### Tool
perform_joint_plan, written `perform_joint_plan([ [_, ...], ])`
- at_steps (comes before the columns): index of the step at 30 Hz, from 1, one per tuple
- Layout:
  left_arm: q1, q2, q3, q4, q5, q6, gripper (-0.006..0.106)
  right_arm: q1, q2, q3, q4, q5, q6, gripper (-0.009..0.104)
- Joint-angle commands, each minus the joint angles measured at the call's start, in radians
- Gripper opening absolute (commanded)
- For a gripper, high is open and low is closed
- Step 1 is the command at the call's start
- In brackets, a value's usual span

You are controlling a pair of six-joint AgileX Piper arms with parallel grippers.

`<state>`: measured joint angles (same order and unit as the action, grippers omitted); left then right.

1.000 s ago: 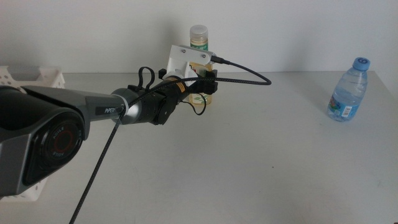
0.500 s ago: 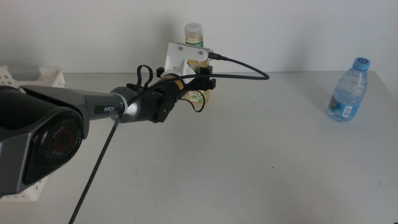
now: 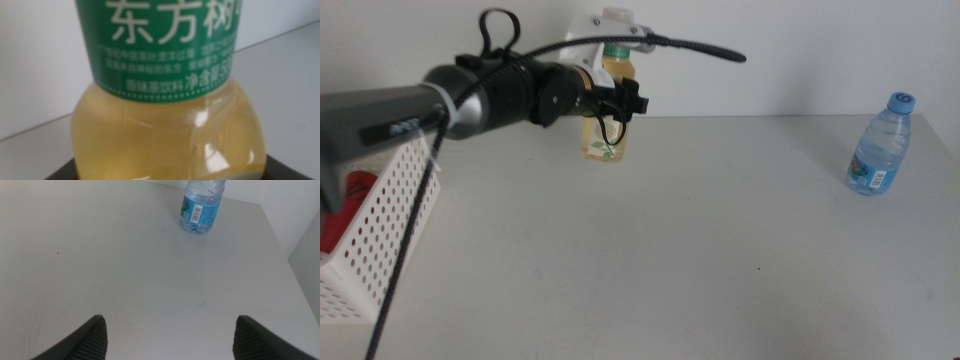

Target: Use arms to grab the bottles and put them into the dustbin to the left of the table.

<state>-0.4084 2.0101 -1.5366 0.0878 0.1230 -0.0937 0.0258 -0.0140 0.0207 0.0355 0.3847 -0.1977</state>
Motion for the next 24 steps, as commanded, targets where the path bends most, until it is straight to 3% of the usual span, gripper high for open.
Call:
perform_joint_plan([
  [1,0.004,-0.182,-0.042,0.025,-0.028,-0.011,-0.002,-0.006,-0.021,-0.003,-0.008,-0.064,-0.006,0.064],
  [7,0.06,-0.39,-0.042,0.035,0.299,0.008,-0.002,-0.006,-0.021,-0.003,-0.008,-0.064,-0.006,0.064],
  [14,0.274,-0.549,-0.079,0.004,0.706,0.173,-0.002,-0.006,-0.021,-0.003,-0.008,-0.064,-0.006,0.064],
  [18,0.399,-0.553,-0.16,-0.045,0.949,0.306,-0.002,-0.006,-0.021,-0.003,-0.008,-0.064,-0.006,0.064],
  [24,0.563,-0.512,-0.18,-0.13,1.096,0.438,-0.002,-0.006,-0.021,-0.003,-0.008,-0.064,-0.006,0.064],
])
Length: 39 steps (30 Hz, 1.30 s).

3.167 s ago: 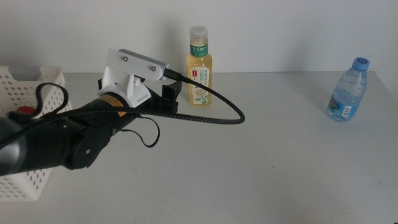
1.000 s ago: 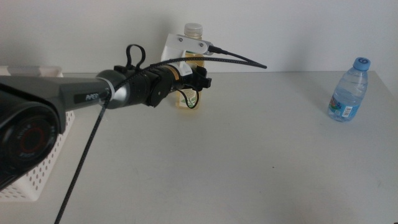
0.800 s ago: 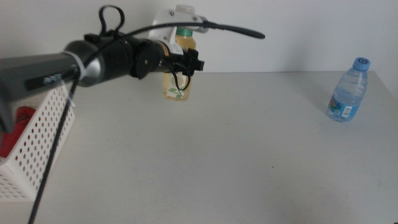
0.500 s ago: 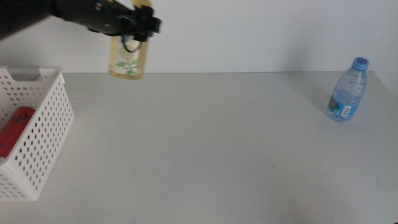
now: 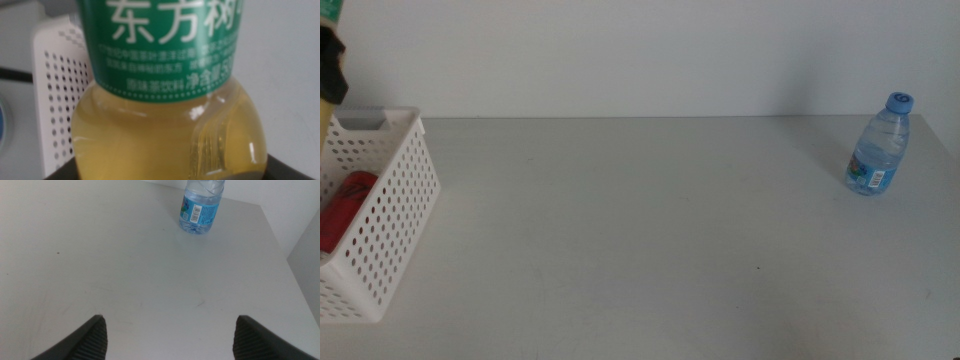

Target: Use arms to grab the bottles and put them into the dustbin to the left of the table.

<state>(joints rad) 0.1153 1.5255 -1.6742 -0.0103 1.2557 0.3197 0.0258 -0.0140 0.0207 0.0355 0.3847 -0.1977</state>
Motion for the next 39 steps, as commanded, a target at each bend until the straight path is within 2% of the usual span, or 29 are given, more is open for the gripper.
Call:
perform_joint_plan([
  [1,0.059,-0.017,-0.041,-0.034,-0.029,0.023,-0.002,-0.006,-0.021,-0.003,-0.008,-0.064,-0.006,0.064],
  [6,0.141,0.044,-0.04,-0.037,-0.047,0.023,-0.002,-0.006,-0.021,-0.003,-0.008,-0.064,-0.006,0.064],
  [14,0.156,0.171,-0.026,-0.016,-0.089,0.019,-0.002,-0.006,-0.021,-0.003,-0.008,-0.064,-0.006,0.064],
  [23,0.154,0.316,-0.026,-0.086,-0.064,0.011,0.001,-0.006,-0.021,-0.003,-0.008,-0.064,-0.006,0.064],
  [25,0.154,0.34,-0.026,-0.089,-0.038,0.012,0.008,-0.006,-0.021,-0.003,-0.008,-0.064,-0.006,0.064],
  [28,0.154,0.372,-0.026,-0.09,-0.008,0.025,0.024,-0.006,-0.021,-0.003,-0.008,-0.064,-0.006,0.064],
  [36,0.153,0.388,-0.027,-0.1,0.006,0.027,0.093,-0.006,-0.021,-0.003,-0.008,-0.064,-0.006,0.064],
  [39,0.153,0.387,-0.027,-0.119,0.064,0.027,0.094,-0.006,-0.021,-0.003,-0.008,-0.064,-0.006,0.064],
])
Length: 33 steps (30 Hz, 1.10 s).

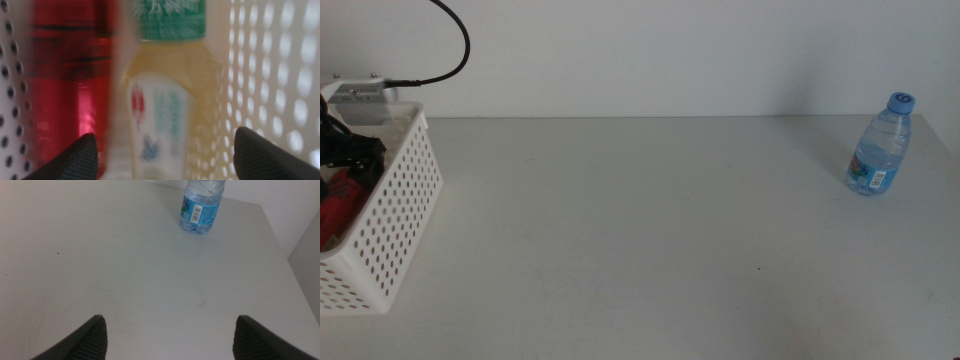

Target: Use arms to grab the bottles and put them into the dustbin to the left of the table.

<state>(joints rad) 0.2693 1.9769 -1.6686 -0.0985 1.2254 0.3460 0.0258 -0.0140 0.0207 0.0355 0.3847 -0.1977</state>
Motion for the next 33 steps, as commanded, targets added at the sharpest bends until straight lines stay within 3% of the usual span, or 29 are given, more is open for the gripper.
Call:
perform_joint_plan([
  [1,-0.001,-0.067,-0.033,-0.047,0.094,-0.008,0.094,-0.006,-0.021,-0.003,-0.008,-0.064,-0.006,0.064],
  [7,-0.014,-0.165,-0.035,-0.135,0.061,-0.034,0.094,-0.006,-0.021,-0.003,-0.008,-0.064,-0.006,0.064],
  [12,-0.101,-0.308,-0.035,-0.158,-0.048,-0.023,0.094,-0.006,-0.021,-0.003,-0.008,-0.064,-0.006,0.064],
  [23,-0.469,-0.652,0.11,-0.062,-0.2,-0.027,0.094,-0.006,-0.021,-0.003,-0.008,-0.064,-0.006,0.064],
  [33,-0.775,-1.105,0.57,0.008,-0.517,-0.126,0.094,-0.006,-0.021,-0.003,-0.008,-0.064,-0.006,0.064],
])
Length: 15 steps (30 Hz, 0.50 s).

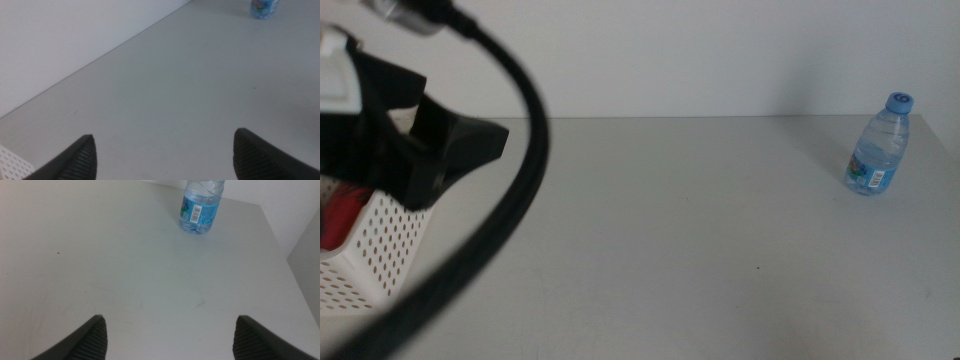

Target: Use arms to grab the bottles and put them into the dustbin to the left of the table.

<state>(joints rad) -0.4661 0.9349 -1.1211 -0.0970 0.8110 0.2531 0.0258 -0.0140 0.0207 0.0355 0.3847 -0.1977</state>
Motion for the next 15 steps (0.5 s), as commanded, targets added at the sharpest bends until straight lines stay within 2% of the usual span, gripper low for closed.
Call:
perform_joint_plan([
  [1,-0.064,-0.105,0.062,0.009,-0.105,-0.052,0.094,-0.006,-0.021,-0.003,-0.008,-0.064,-0.006,0.064],
  [7,-0.142,-0.292,0.233,0.042,-0.135,-0.103,0.094,-0.006,-0.021,-0.003,-0.008,-0.064,-0.006,0.064],
  [15,-0.143,-0.314,0.259,0.042,-0.142,-0.103,0.094,-0.006,-0.021,-0.003,-0.008,-0.064,-0.006,0.064],
])
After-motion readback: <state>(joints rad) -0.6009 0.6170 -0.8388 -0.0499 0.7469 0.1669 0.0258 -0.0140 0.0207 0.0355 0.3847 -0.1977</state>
